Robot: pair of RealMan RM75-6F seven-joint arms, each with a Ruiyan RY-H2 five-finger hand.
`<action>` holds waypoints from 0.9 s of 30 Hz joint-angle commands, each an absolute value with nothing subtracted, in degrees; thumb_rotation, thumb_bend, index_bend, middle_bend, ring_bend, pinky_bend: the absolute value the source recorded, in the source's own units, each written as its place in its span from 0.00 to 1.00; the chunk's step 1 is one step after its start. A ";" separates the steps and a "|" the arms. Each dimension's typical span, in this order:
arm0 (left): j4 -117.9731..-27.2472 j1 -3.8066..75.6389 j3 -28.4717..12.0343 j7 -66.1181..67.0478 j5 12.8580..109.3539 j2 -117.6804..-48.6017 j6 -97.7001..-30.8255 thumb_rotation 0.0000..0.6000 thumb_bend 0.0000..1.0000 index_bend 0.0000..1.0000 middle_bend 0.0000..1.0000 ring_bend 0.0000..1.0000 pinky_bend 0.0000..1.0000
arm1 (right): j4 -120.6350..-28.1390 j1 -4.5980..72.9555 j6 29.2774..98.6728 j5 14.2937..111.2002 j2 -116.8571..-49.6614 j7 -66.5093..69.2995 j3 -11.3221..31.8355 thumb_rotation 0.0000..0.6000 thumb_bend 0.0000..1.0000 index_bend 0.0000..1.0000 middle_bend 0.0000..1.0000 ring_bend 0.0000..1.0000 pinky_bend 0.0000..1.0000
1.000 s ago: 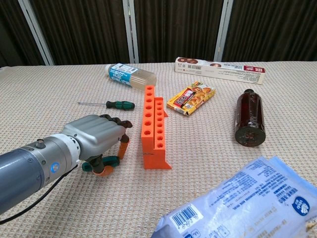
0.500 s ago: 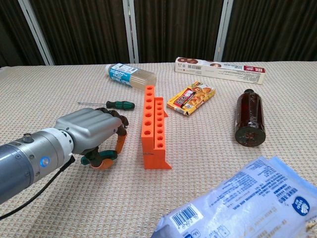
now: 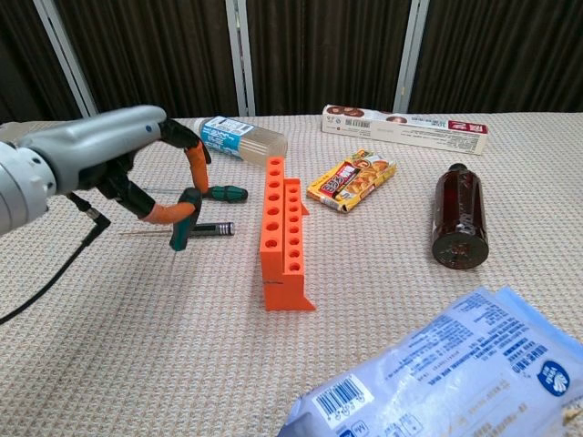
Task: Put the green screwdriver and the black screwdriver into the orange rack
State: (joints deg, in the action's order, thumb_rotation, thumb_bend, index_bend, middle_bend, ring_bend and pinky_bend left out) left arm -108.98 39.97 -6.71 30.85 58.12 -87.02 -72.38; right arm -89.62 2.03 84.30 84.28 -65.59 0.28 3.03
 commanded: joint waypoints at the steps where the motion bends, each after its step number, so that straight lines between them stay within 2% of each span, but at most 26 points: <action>1: -111.64 36.87 -7.44 21.96 65.03 -82.61 -72.09 1.00 0.56 0.72 0.21 0.05 0.00 | -89.74 2.09 84.30 84.40 -65.57 0.13 3.03 1.00 0.00 0.10 0.02 0.00 0.02; 12: -114.03 35.34 -8.25 5.59 76.55 -80.76 -71.25 1.00 0.56 0.71 0.22 0.04 0.00 | -90.08 2.10 84.55 84.48 -65.34 -0.11 3.16 1.00 0.00 0.10 0.02 0.00 0.02; 27: -112.64 36.95 -11.68 0.92 74.57 -81.94 -67.80 1.00 0.56 0.70 0.21 0.04 0.00 | -89.45 1.92 84.31 83.87 -65.28 0.77 3.22 1.00 0.00 0.10 0.02 0.00 0.02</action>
